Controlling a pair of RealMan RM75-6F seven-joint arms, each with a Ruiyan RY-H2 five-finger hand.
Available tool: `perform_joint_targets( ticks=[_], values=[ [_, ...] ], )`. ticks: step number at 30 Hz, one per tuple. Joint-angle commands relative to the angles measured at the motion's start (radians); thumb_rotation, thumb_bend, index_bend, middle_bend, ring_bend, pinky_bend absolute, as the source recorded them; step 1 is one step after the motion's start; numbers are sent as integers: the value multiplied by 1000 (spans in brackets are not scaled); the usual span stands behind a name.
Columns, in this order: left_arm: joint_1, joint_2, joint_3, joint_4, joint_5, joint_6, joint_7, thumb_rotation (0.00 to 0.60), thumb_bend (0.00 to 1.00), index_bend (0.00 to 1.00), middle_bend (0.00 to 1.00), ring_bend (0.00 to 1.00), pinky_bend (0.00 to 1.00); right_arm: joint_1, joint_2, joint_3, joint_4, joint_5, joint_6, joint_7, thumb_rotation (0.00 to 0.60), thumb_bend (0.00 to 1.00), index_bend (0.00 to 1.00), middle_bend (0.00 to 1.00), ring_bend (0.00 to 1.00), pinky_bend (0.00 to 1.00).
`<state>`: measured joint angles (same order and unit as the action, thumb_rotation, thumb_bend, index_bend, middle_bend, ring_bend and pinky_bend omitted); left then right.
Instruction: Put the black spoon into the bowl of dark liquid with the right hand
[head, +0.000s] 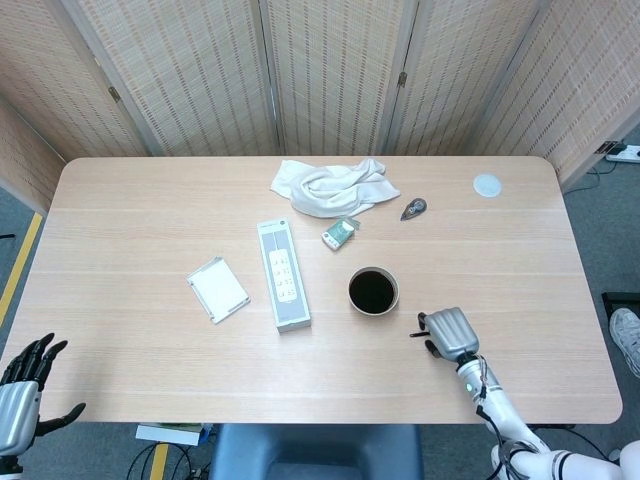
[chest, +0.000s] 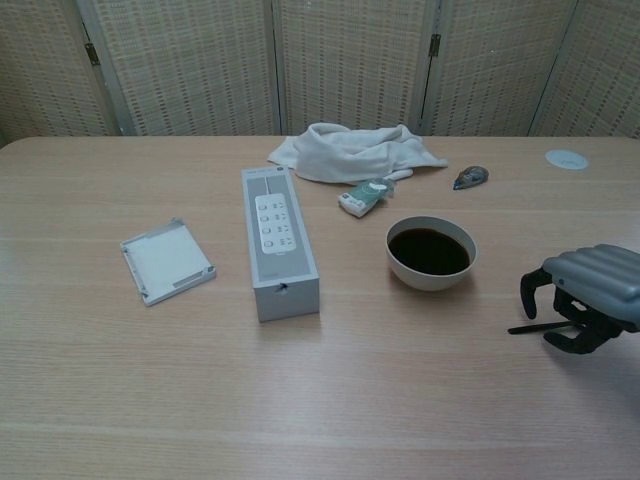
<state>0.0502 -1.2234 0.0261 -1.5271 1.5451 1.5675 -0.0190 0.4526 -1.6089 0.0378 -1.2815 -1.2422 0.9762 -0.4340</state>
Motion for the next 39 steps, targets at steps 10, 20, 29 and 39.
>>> perform_joint_targets(
  ticks=[10, 20, 29, 39],
  values=[
    [3, -1, 0, 8, -3, 1, -7, 600, 170, 146, 74, 86, 162, 17, -16, 1, 21, 28, -21, -40, 600, 298, 495, 921, 1000, 1000],
    [5, 0, -2, 9, -5, 3, -8, 600, 170, 147, 75, 86, 162, 26, -23, -1, 35, 32, -30, -45, 600, 319, 504, 921, 1000, 1000],
    [5, 0, -2, 10, -8, -1, -7, 600, 170, 147, 75, 86, 162, 30, -33, -6, 51, 32, -37, -45, 600, 320, 518, 922, 1000, 1000],
    [7, -3, -1, 17, -11, -4, -9, 600, 171, 146, 74, 86, 162, 32, -43, -8, 71, 30, -42, -32, 600, 334, 549, 926, 1000, 1000]
  ],
)
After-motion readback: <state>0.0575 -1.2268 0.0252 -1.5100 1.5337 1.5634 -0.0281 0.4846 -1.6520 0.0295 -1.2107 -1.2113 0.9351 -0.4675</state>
